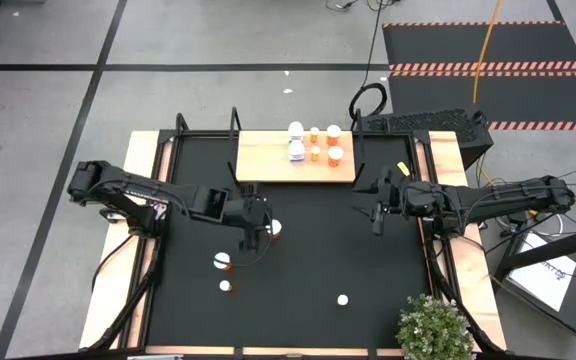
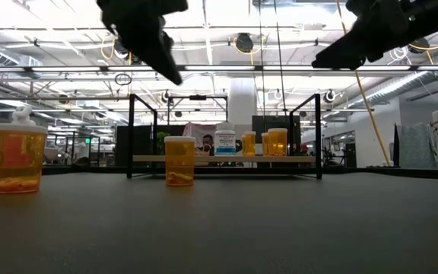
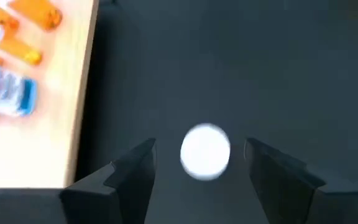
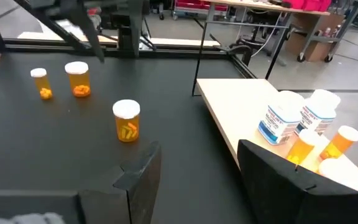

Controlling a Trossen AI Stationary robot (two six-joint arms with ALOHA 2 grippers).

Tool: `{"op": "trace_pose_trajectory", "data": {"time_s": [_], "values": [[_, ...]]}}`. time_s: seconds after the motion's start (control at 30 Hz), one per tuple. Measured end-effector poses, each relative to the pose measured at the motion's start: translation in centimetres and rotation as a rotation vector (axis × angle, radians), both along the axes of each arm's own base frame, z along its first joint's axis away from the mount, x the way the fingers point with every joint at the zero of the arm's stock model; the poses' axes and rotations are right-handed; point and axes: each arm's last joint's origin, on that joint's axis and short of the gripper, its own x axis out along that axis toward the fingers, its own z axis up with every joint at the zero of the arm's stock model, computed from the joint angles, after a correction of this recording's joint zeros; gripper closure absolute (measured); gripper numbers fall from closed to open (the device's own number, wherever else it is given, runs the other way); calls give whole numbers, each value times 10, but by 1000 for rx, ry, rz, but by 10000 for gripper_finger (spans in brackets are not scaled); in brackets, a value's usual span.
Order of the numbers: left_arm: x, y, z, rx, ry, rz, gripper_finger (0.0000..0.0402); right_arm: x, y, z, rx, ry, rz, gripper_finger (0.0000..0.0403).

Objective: Pick and place medicine bottles onto shelf by color
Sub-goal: Put the top big orange pill bottle on the shelf

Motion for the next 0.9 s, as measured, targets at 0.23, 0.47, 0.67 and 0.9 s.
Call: {"op": "trace_pose_trajectory", "data": {"time_s": [0.23, 0.47, 0.67, 0.9], "values": [[3, -5, -27, -23, -95, -7, 158, 1, 0, 2, 5, -19, -1, 197], [2, -5, -36, -31, -142, -4, 158, 2, 1, 4, 74, -57, 26, 197], [-5, -3, -53, -51, -106, 30, 158, 6, 3, 7, 137, -55, 68, 197], [-10, -1, -63, -73, -90, 75, 131, 23, 10, 8, 158, 1, 87, 197]]}}
